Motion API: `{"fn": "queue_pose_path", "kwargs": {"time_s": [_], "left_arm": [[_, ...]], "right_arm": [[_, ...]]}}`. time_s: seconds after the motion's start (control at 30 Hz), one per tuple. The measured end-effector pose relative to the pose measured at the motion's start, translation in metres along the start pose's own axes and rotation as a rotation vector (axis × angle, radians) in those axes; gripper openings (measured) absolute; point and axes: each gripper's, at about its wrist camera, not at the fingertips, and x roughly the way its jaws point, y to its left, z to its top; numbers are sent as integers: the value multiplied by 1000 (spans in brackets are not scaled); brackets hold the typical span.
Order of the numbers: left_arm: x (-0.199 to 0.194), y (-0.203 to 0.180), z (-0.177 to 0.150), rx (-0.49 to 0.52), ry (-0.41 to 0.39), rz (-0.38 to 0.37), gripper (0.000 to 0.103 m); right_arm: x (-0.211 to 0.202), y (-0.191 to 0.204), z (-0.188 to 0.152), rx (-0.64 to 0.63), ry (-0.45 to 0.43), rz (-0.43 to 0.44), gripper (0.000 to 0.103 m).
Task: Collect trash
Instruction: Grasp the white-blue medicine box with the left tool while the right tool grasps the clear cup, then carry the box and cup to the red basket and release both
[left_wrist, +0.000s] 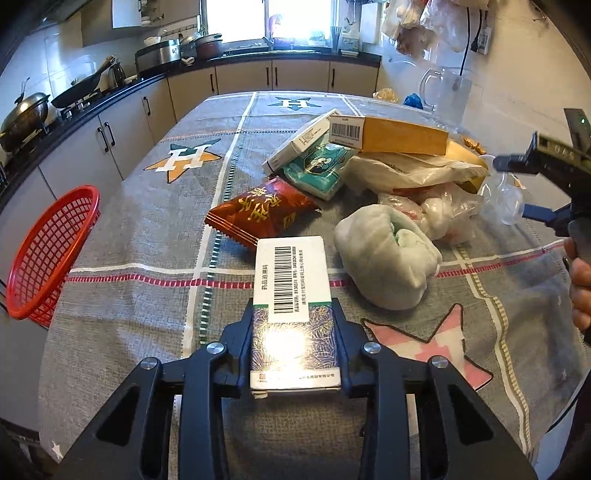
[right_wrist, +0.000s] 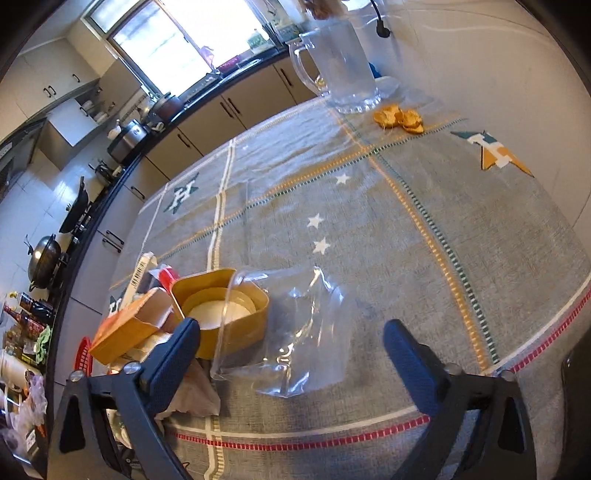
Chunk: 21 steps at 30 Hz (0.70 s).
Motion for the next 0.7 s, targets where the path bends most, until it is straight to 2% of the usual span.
{"fn": "queue_pose_path", "kwargs": {"time_s": [0.07,0.1,0.47,0.7], "left_arm": [[-1,0,0,1,-5,-11,34],[-2,0,0,2,-7,-15,34],[-22,-3,2,6,-55,-52,34],[-39,4,6,-10,-87,-47,34]], "right_arm": [[0,-1,-3,-7,5,4,81],[-1,-3,-5,-5,10,6,72],[-43,-14,-24,-33,-83,-1,71],[-80,15,-34,-117,-152,69,71]]}}
